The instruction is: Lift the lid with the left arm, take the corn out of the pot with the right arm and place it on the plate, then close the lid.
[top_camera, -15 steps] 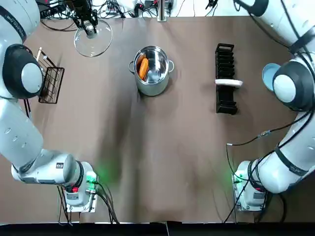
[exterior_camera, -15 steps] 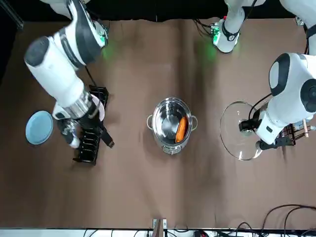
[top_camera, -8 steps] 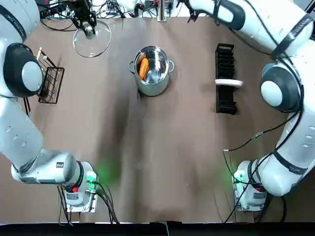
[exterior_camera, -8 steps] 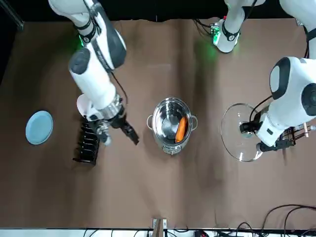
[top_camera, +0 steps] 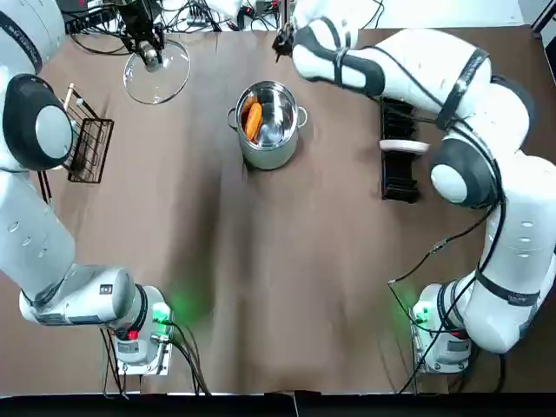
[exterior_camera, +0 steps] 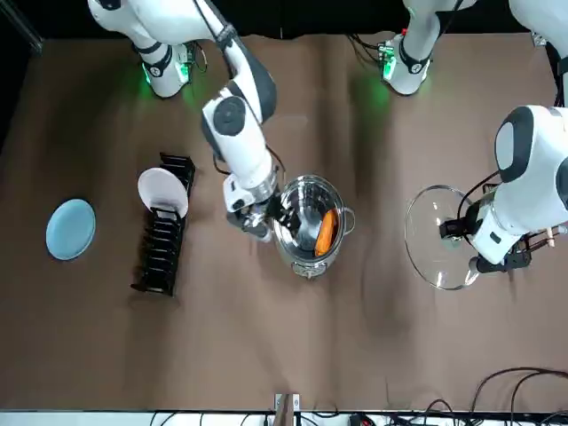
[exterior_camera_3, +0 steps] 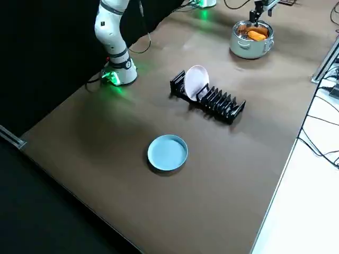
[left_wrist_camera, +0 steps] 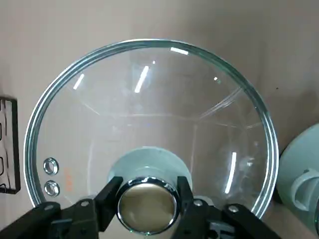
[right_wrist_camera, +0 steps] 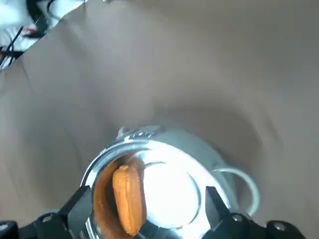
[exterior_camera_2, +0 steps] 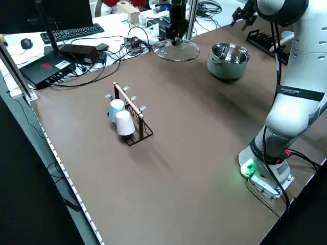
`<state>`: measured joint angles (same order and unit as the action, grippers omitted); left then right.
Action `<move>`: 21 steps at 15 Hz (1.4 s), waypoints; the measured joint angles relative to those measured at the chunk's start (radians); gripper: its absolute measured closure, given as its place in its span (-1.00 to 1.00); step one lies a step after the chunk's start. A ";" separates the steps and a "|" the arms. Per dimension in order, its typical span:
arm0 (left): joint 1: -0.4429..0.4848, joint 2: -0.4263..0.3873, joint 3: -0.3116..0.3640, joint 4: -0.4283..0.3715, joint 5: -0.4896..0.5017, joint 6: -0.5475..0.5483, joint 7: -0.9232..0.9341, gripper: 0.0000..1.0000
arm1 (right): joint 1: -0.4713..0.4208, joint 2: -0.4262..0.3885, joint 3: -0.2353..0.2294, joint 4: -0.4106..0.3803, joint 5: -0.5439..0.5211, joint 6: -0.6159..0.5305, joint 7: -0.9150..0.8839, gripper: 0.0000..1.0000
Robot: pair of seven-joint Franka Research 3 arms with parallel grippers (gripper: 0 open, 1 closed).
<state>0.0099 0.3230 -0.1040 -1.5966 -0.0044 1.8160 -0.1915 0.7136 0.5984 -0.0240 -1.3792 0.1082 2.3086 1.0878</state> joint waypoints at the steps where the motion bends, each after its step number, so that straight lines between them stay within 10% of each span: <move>1: 0.002 0.000 0.000 -0.001 0.000 0.000 0.000 -0.01 | 0.012 0.016 0.000 0.000 0.000 0.032 0.000 -1.00; 10: 0.016 0.000 0.001 -0.002 0.000 0.000 0.011 -0.01 | 0.083 0.188 0.001 0.065 -0.001 0.254 -0.007 -0.97; 21: 0.021 0.000 0.001 -0.009 0.000 0.000 0.019 -0.01 | 0.147 0.244 0.003 0.051 0.002 0.262 -0.005 -0.84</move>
<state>0.0308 0.3230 -0.1026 -1.6051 -0.0043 1.8159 -0.1725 0.8606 0.8427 -0.0213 -1.3286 0.1105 2.5707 1.0824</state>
